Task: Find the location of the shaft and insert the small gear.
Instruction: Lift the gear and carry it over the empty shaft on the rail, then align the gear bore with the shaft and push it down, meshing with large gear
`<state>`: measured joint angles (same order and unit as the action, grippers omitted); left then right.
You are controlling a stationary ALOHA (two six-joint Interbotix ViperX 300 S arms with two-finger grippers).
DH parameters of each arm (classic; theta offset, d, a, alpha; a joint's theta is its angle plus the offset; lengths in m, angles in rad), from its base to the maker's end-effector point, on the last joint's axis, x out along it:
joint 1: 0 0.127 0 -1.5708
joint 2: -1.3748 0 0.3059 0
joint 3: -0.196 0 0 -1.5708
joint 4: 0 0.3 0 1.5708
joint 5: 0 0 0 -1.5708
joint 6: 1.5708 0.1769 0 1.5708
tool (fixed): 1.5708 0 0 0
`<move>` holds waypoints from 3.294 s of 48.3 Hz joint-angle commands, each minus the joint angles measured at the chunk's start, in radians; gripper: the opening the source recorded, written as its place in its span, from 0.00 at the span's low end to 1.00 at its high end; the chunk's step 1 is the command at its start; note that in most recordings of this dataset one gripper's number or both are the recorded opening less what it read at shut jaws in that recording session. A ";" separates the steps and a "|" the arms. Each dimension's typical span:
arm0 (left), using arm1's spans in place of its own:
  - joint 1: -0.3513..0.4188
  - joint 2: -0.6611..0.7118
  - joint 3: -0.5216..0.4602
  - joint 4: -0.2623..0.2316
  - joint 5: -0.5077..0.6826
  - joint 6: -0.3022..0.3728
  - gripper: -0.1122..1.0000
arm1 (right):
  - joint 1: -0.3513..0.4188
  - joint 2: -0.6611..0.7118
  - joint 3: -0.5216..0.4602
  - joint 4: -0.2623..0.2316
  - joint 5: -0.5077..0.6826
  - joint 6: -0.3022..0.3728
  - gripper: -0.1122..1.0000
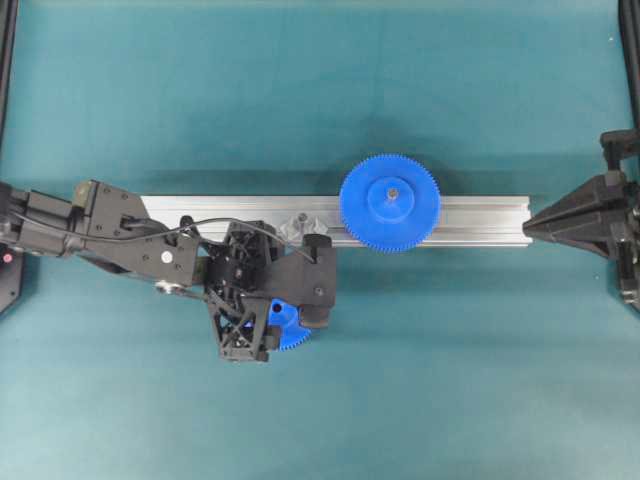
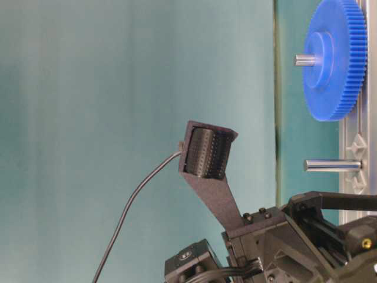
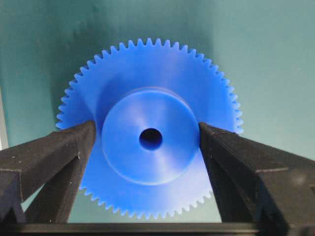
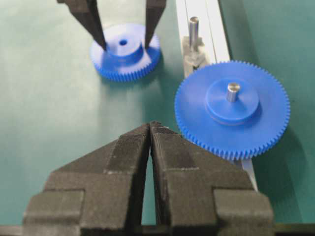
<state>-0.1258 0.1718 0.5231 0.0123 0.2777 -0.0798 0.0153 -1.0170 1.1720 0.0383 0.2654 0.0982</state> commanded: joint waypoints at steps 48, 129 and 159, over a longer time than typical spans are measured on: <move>0.097 -0.235 -0.152 0.009 0.267 0.178 0.68 | 0.003 -0.029 0.015 0.002 0.009 0.011 0.21; 0.265 -0.104 -0.201 0.011 0.324 0.364 0.68 | 0.003 -0.080 0.028 0.000 0.015 0.011 0.21; 0.259 -0.081 -0.224 0.011 0.276 0.325 0.68 | 0.003 -0.092 0.032 0.000 0.015 0.011 0.21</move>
<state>0.1335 0.1104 0.3283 0.0199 0.5614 0.2454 0.0169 -1.1137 1.2149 0.0383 0.2853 0.0997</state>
